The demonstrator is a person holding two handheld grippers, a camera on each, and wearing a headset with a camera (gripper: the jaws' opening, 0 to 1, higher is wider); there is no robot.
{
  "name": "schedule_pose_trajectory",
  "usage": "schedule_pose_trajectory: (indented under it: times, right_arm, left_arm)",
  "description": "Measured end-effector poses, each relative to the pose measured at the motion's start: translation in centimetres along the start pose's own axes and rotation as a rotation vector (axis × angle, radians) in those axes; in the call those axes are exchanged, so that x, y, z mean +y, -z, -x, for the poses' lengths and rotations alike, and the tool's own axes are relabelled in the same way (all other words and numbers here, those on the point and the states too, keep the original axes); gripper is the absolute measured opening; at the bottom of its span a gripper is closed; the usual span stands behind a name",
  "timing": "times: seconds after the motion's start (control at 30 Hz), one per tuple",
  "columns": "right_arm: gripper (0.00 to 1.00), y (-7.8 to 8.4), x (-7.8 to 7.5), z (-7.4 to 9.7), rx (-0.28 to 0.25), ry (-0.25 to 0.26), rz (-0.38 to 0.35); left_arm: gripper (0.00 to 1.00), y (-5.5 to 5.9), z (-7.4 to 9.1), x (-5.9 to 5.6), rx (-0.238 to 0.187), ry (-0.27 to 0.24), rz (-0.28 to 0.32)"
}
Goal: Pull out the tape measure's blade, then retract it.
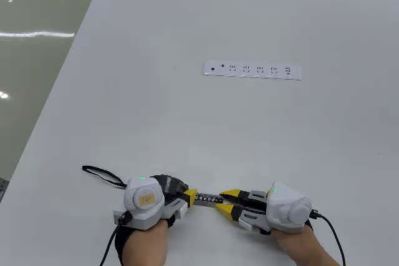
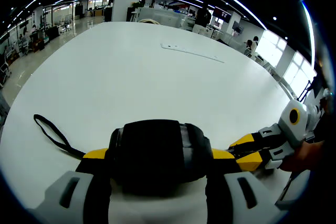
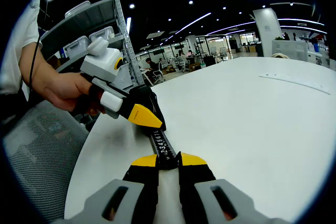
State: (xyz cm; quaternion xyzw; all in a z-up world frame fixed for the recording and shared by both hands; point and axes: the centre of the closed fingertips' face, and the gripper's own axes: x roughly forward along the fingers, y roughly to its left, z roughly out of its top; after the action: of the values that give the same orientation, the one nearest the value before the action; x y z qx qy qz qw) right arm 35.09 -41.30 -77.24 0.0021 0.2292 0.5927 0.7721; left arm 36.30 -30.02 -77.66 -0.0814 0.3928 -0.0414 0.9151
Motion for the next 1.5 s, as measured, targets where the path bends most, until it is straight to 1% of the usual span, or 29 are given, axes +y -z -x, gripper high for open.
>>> schedule_pose_trajectory:
  times: [0.37,0.6,0.8,1.0,1.07,1.3,1.5]
  right_arm:
    - [0.12,-0.2,0.0,-0.6,0.001,0.0,0.004]
    - [0.12,-0.3,0.2,-1.0,0.004,-0.01,-0.001]
    - [0.12,-0.4,0.3,-1.5,0.006,-0.011,0.004]
    - [0.12,-0.6,0.5,-2.0,0.008,-0.017,0.011]
    - [0.12,-0.6,0.6,-2.3,0.009,-0.019,0.012]
    - [0.12,-0.7,0.5,-2.4,0.011,-0.023,0.015]
    - [0.12,-0.8,0.7,-3.1,0.017,-0.032,0.02]
  left_arm:
    - [0.72,0.0,0.0,0.0,-0.001,0.0,0.002]
    - [0.71,0.0,0.1,0.0,0.001,-0.001,0.003]
    - [0.71,0.1,0.0,0.1,0.013,-0.009,0.002]
    - [0.71,0.1,-0.1,0.1,0.005,-0.007,-0.002]
    - [0.71,0.1,0.0,0.1,0.009,-0.006,0.001]
    - [0.71,0.0,-0.1,0.1,-0.001,-0.007,0.004]
    - [0.71,0.0,0.0,0.1,0.001,-0.005,0.004]
